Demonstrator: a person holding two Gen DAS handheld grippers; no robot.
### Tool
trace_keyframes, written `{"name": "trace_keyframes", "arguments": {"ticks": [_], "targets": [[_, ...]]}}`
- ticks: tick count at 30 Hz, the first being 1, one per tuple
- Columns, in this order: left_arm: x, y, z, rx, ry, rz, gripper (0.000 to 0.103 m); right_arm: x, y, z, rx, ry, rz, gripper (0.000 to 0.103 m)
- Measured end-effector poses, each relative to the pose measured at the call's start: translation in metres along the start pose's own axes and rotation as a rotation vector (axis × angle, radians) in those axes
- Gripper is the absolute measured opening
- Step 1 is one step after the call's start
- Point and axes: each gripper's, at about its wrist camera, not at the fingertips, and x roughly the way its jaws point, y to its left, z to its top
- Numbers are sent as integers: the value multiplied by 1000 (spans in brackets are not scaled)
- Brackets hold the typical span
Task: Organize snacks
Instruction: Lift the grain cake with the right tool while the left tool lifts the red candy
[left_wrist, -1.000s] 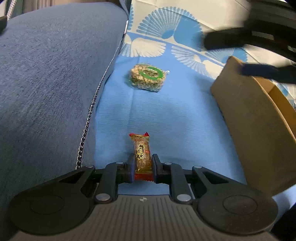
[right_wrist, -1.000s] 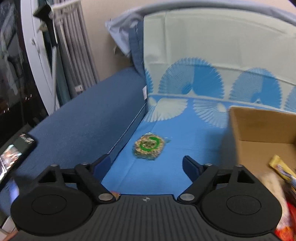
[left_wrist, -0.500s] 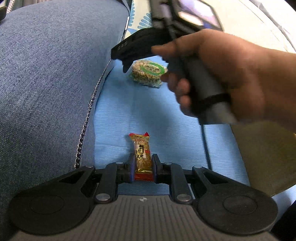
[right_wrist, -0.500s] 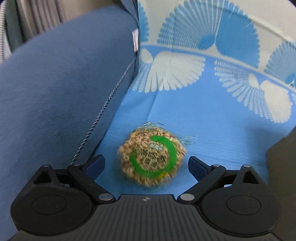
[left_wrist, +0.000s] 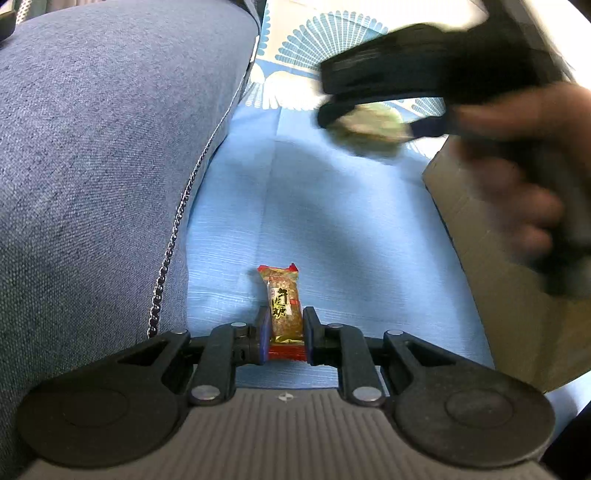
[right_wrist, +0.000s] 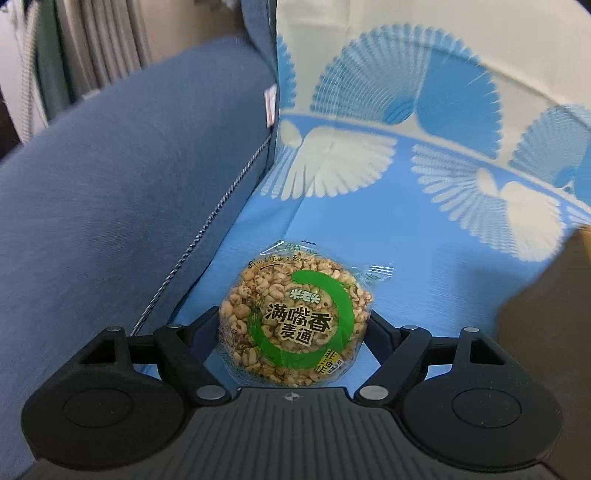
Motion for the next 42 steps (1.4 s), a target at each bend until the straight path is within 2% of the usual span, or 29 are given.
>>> {"name": "trace_keyframes", "arguments": {"ticks": [9, 14, 17, 20, 25, 29, 35, 38, 42], "targets": [[-12, 2, 3, -16, -6, -12, 19, -133, -35, -61, -42, -84, 54, 81], [-11, 4, 3, -24, 2, -15, 19, -179, -43, -102, -48, -89, 85, 81], [-9, 4, 4, -19, 15, -14, 19, -193, -40, -129, -56, -86, 107, 81], [-8, 3, 5, -6, 24, -12, 19, -189, -31, -158, -96, -70, 88, 81], [-15, 1, 0, 1, 49, -32, 19, -166, -17, -190, -67, 9, 102, 81], [-19, 4, -5, -15, 71, -61, 19, -141, -9, -197, -82, 69, 100, 82], [-19, 0, -8, 7, 81, -55, 21, -117, -18, -201, -10, 161, 85, 84], [-11, -2, -7, 17, 113, -52, 26, -113, -17, -201, 1, 171, 82, 84], [-8, -7, -9, 48, 125, -50, 28, -111, -14, -200, -1, 168, 73, 87]]}}
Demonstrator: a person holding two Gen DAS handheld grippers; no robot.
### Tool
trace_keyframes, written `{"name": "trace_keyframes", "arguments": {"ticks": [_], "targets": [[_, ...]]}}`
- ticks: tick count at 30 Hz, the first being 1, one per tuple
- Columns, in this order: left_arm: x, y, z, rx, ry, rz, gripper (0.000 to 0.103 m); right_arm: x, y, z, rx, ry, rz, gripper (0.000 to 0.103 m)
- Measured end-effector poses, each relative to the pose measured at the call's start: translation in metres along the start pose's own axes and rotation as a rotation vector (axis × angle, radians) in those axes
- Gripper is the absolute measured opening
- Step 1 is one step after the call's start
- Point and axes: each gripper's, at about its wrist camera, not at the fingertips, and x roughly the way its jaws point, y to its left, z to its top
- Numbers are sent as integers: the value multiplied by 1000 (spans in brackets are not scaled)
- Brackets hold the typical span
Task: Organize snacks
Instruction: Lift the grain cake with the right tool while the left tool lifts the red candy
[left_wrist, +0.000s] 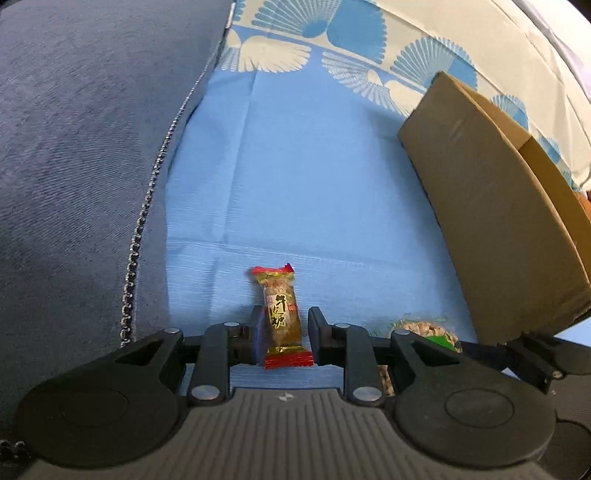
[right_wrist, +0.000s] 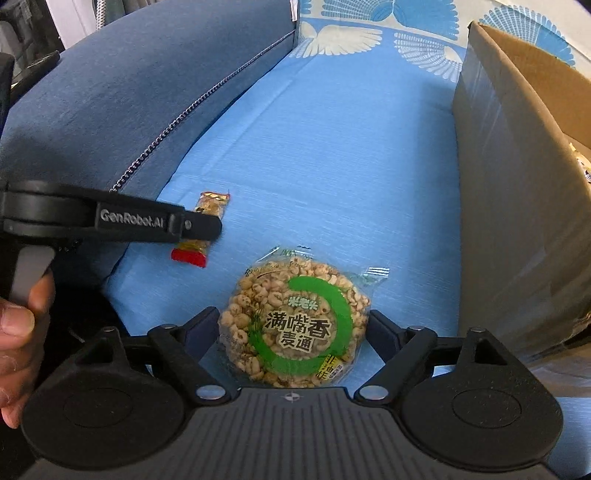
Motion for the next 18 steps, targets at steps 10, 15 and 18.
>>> {"name": "trace_keyframes", "arguments": {"ticks": [10, 15, 18], "targets": [[2, -2, -1, 16, 0, 7, 28, 3, -3, -1, 17, 1, 5, 87], [2, -3, 0, 22, 0, 10, 28, 3, -3, -1, 14, 6, 2, 87], [2, -4, 0, 26, 1, 14, 28, 3, -2, -1, 7, 8, -1, 87]]}}
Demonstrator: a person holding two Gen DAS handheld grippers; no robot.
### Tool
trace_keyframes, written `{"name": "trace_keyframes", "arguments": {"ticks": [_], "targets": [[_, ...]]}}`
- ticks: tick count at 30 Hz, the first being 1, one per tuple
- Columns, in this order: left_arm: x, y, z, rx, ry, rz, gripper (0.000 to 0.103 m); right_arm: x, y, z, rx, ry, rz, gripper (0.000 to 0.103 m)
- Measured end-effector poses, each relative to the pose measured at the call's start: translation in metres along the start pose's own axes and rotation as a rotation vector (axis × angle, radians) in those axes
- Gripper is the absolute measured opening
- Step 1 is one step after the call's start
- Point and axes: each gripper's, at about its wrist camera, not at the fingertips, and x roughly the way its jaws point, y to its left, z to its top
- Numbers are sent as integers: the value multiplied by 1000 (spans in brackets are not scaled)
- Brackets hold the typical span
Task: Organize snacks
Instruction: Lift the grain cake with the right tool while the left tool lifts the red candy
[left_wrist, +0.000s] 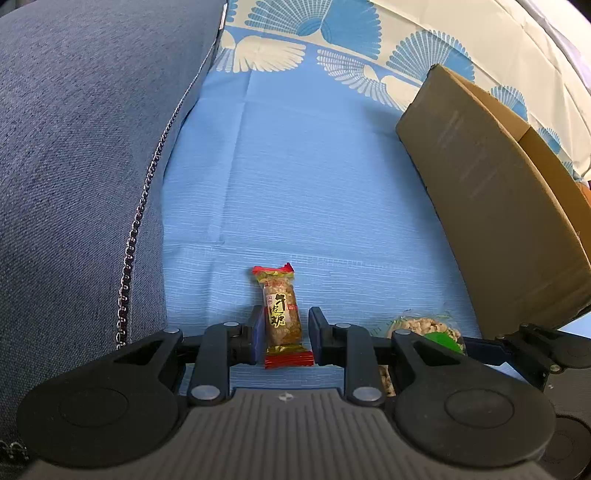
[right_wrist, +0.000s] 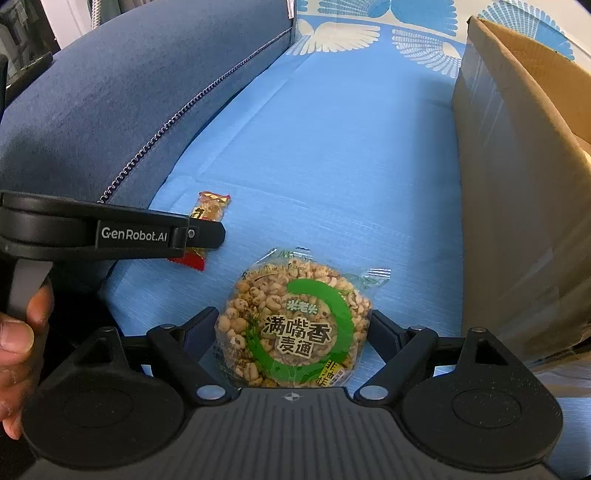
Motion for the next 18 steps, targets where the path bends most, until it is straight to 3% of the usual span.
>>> {"name": "trace_keyframes", "arguments": {"ticks": [8, 12, 18], "targets": [[3, -9, -1, 40, 1, 35, 27, 0, 2, -1, -31, -13, -11, 82], [3, -11, -2, 52, -6, 50, 19, -3, 3, -2, -44, -40, -28, 82], [-12, -1, -2, -7, -81, 19, 18, -22, 2, -2, -30, -111, -35, 82]]}}
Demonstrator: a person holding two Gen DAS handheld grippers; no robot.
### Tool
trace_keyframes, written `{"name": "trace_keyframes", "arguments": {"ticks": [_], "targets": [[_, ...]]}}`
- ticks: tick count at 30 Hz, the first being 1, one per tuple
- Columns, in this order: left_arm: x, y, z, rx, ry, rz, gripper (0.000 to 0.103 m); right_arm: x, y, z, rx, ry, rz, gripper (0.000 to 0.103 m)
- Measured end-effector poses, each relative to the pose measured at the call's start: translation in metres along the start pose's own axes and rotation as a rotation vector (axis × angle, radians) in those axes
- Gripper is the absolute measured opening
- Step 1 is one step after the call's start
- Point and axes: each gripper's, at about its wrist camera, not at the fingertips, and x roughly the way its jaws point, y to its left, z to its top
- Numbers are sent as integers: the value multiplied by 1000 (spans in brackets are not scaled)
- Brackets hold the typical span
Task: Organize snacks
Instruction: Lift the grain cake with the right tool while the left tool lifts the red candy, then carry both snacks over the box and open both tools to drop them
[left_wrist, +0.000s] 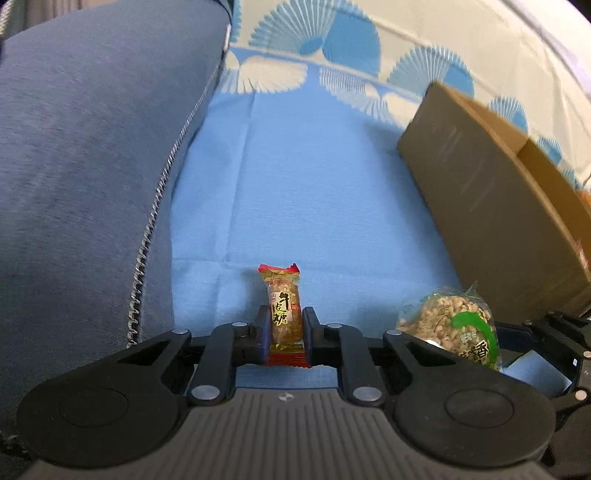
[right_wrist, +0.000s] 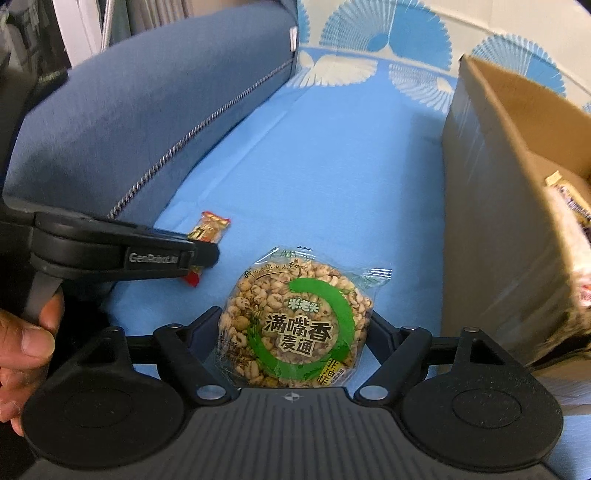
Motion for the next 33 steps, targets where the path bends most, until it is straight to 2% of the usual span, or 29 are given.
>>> {"name": "trace_keyframes", "arguments": {"ticks": [7, 9, 13, 18, 22, 29, 33], "targets": [[-29, 9, -4, -63, -142, -76, 18, -30, -5, 5, 2, -135, 25, 82], [-37, 13, -6, -95, -160, -92, 18, -40, -4, 6, -9, -182, 36, 82], [-49, 17, -9, -137, -183, -103, 18, -58, -5, 8, -31, -271, 60, 82], [-57, 22, -5, -206, -173, -103, 18, -77, -8, 12, -35, -363, 90, 82], [-64, 18, 3, -228, -159, -73, 18, -90, -14, 20, -9, -423, 112, 82], [-78, -21, 40, -206, -199, -67, 18, -116, -43, 28, 88, -521, 139, 82], [-80, -58, 70, -179, -219, -83, 18, -126, -67, 31, 161, -572, 118, 82]]}}
